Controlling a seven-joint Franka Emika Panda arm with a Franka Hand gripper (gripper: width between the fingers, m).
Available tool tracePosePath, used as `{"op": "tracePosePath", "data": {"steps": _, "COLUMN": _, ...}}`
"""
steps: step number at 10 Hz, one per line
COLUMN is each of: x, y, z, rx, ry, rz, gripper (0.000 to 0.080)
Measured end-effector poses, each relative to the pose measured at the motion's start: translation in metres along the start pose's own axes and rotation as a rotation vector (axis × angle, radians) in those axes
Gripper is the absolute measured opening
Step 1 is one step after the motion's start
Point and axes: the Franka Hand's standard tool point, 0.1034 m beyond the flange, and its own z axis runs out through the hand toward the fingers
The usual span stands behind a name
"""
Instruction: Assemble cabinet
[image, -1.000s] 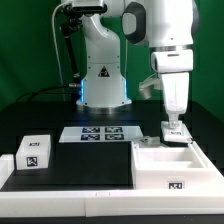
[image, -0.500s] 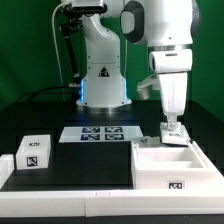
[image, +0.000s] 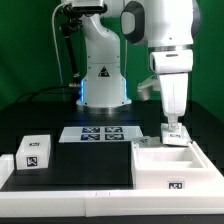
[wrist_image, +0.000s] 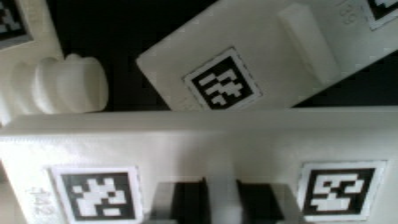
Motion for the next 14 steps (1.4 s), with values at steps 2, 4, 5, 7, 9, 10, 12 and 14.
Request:
{"op": "tracePosePath", "data": {"steps": 2, "x": 0.001, "y": 0.005, "z": 0.000, "rx": -0.002, "ry": 0.001, "rz": 0.002, "gripper": 0.0068}}
{"op": "tracePosePath", "data": {"steps": 4, "x": -0.001, "y": 0.006, "z": 0.000, "rx": 0.002, "ry": -0.001, "rz": 0.006, "gripper": 0.0068}}
{"op": "tracePosePath", "data": {"steps": 5, "x": -0.001, "y": 0.005, "z": 0.000, "rx": 0.002, "ry": -0.001, "rz": 0.006, "gripper": 0.0068}}
{"op": "tracePosePath", "data": {"steps": 7, "x": -0.001, "y": 0.007, "z": 0.000, "rx": 0.003, "ry": -0.003, "rz": 0.007, "gripper": 0.0068}}
{"op": "tracePosePath", "data": {"steps": 9, "x": 0.001, "y": 0.013, "z": 0.001, "rx": 0.007, "ry": -0.004, "rz": 0.007, "gripper": 0.0068}}
{"op": "tracePosePath", "data": {"steps": 10, "x": 0.001, "y": 0.017, "z": 0.002, "rx": 0.006, "ry": -0.002, "rz": 0.010, "gripper": 0.0068}}
{"op": "tracePosePath", "data": {"steps": 12, "x": 0.000, "y": 0.023, "z": 0.005, "rx": 0.009, "ry": -0.001, "rz": 0.014, "gripper": 0.0068}}
{"op": "tracePosePath", "data": {"steps": 14, "x": 0.000, "y": 0.024, "z": 0.005, "rx": 0.012, "ry": -0.003, "rz": 0.000, "gripper": 0.0068}}
